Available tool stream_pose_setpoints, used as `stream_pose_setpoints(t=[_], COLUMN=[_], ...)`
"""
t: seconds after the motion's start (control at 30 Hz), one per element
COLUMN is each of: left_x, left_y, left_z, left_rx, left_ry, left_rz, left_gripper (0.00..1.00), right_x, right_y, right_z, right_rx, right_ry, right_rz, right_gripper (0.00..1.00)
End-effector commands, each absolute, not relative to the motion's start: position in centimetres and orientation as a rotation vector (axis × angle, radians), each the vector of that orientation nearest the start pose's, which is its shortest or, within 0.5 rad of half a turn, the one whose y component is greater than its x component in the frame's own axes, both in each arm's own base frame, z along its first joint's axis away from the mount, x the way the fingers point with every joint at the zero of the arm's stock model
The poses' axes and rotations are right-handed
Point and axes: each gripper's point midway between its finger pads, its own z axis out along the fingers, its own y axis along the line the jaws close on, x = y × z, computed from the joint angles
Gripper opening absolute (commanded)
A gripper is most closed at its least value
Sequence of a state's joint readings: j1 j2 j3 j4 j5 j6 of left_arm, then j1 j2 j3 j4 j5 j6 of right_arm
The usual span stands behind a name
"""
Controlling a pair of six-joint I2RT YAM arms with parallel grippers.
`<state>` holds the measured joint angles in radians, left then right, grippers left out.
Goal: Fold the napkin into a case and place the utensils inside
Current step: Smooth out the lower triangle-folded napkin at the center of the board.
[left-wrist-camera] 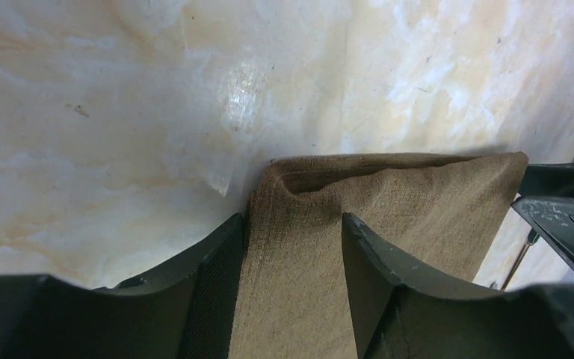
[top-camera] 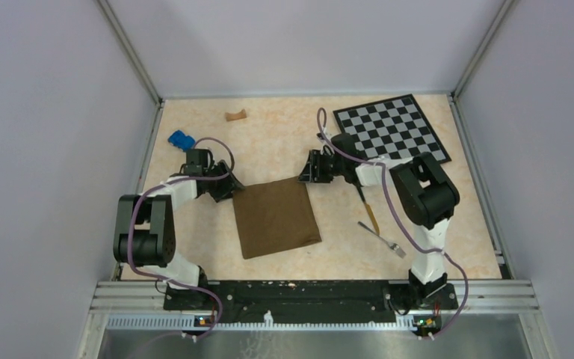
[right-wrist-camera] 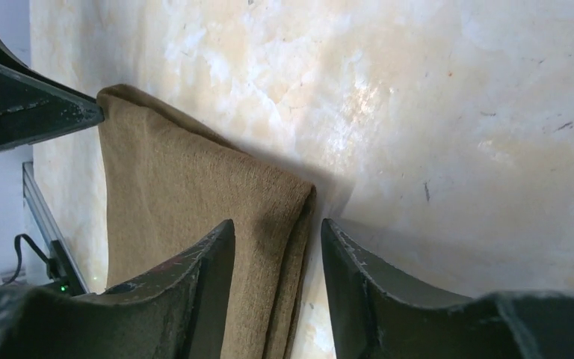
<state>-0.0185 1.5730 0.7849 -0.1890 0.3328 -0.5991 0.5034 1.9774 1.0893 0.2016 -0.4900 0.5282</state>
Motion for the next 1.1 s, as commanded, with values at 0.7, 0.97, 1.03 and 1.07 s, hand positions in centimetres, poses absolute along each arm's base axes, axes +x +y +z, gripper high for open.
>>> stream_pose_setpoints(t=[0.7, 0.97, 1.03, 1.07], left_x=[33.8, 34.0, 34.0, 34.0], left_y=[-5.0, -4.5, -5.2, -5.8], left_z=[1.2, 4.0, 5.6, 6.6], left_rx=[-0.788, -0.723, -0.685, -0.644], left_ry=[2.401, 2.368, 2.347, 2.336], left_rz=[-0.421, -0.328, -0.371, -0.421], left_gripper=[0.19, 0.17, 0.23, 0.28], right_x=[39.8, 40.5, 40.4, 40.4], right_y=[28.4, 28.5, 28.3, 28.2], right_z=[-0.3, 1.3, 1.8, 2.3], right_rx=[-0.01, -0.082, -0.101, -0.117], right_ry=[2.444, 2.424, 2.448, 2.454], right_rz=[0.886, 0.86, 0.83, 0.804], right_gripper=[0.0, 0.0, 0.14, 0.22])
